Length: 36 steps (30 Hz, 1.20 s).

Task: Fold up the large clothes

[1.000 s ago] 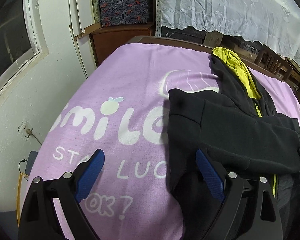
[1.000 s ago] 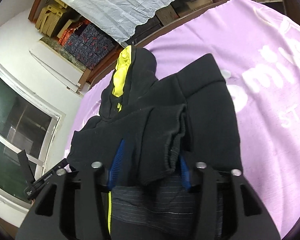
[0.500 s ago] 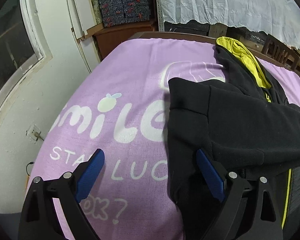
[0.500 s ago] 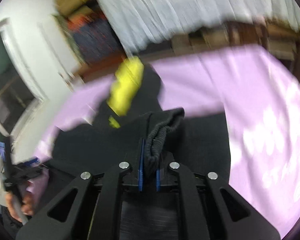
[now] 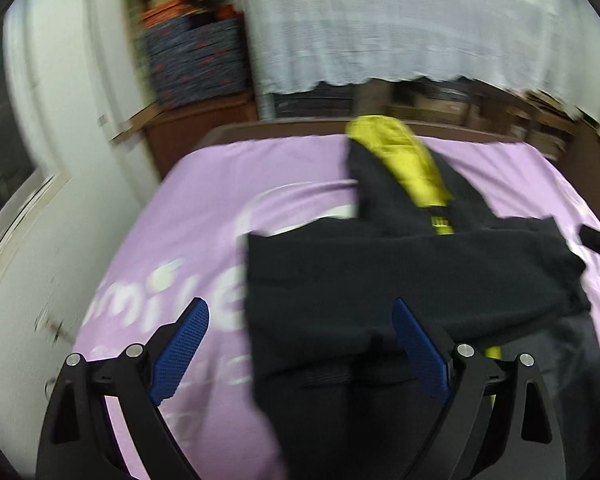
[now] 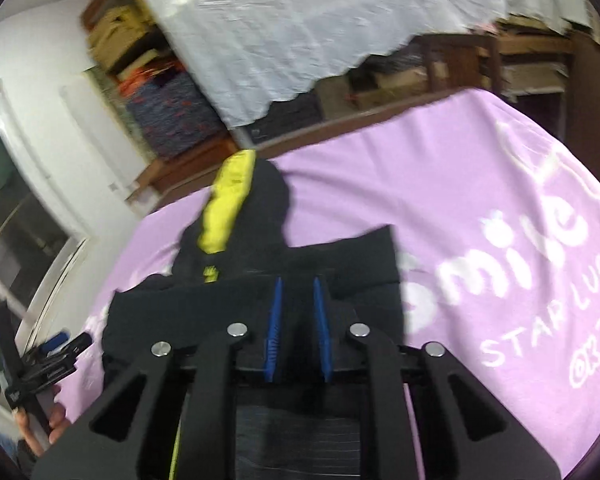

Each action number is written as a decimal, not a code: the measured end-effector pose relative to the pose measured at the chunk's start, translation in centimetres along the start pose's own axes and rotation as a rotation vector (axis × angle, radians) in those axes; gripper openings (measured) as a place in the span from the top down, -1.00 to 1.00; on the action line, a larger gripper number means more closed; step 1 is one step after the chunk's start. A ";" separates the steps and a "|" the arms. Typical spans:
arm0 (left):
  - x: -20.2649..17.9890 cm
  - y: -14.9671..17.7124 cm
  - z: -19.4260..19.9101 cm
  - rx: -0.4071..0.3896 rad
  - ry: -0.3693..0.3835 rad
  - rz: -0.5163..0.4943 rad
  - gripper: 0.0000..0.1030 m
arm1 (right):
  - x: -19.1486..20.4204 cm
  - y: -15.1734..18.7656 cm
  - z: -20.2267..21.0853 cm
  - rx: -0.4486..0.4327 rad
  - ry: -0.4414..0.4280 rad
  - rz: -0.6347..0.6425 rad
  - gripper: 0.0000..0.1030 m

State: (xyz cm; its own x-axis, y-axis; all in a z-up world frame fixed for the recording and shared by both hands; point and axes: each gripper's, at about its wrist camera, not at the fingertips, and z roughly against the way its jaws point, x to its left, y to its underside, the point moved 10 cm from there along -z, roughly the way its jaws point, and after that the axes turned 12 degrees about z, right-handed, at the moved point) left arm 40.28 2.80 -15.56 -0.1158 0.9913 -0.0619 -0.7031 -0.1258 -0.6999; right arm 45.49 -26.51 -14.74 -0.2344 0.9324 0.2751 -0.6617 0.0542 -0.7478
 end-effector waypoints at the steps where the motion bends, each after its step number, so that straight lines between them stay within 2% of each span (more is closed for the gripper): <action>1: -1.2 -0.1 -0.3 0.001 0.014 -0.014 -0.81 | 0.7 0.2 -0.3 0.009 -0.014 0.019 0.69; 5: -4.6 0.8 -2.3 0.027 0.054 -0.054 -0.81 | 2.4 1.2 -1.9 0.052 -0.018 0.081 0.69; 7: -5.1 2.4 -4.3 0.077 0.049 -0.081 -0.81 | 2.4 2.1 -2.8 0.088 -0.006 0.103 0.69; 8: -5.1 3.7 -5.8 0.126 0.035 -0.108 -0.86 | 2.3 2.7 -3.5 0.110 -0.007 0.099 0.69; 11: -5.2 3.8 -6.2 0.147 0.057 -0.091 -0.91 | 0.8 4.7 -5.3 0.193 -0.013 0.033 0.81; 15: -5.1 3.9 -5.8 0.127 0.057 -0.099 -0.90 | 0.2 5.0 -5.2 0.189 -0.047 -0.017 0.87; 18: -4.6 3.1 -3.8 0.066 0.096 -0.072 -0.90 | 0.4 4.9 -4.7 0.174 -0.033 -0.007 0.87; 21: -3.4 1.9 -2.6 0.027 0.092 -0.039 -0.90 | 1.2 4.0 -3.3 0.123 -0.027 0.019 0.76; 25: -1.6 1.7 -3.8 0.063 0.053 0.017 -0.90 | 3.6 2.8 -1.6 0.072 -0.077 0.073 0.76; 28: -0.7 2.2 -5.4 0.125 0.049 0.052 -0.90 | 5.3 3.4 -2.1 0.100 -0.095 0.123 0.76; 30: -0.7 2.9 -6.3 0.146 0.013 0.022 -0.92 | 6.0 4.2 -2.8 0.132 -0.098 0.153 0.76; 33: -1.0 3.3 -6.5 0.126 -0.039 -0.027 -0.93 | 5.5 6.0 -4.8 0.221 -0.074 0.160 0.81; 36: -0.7 3.3 -6.7 0.134 -0.024 -0.004 -0.93 | 5.2 6.0 -5.1 0.224 -0.105 0.125 0.81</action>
State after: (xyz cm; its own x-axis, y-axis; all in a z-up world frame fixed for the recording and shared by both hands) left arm 42.74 1.99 -22.55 -0.1282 0.9909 -0.0415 -0.7910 -0.1274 -0.5984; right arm 43.96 -19.48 -20.89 -0.3892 0.8840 0.2592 -0.7613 -0.1502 -0.6308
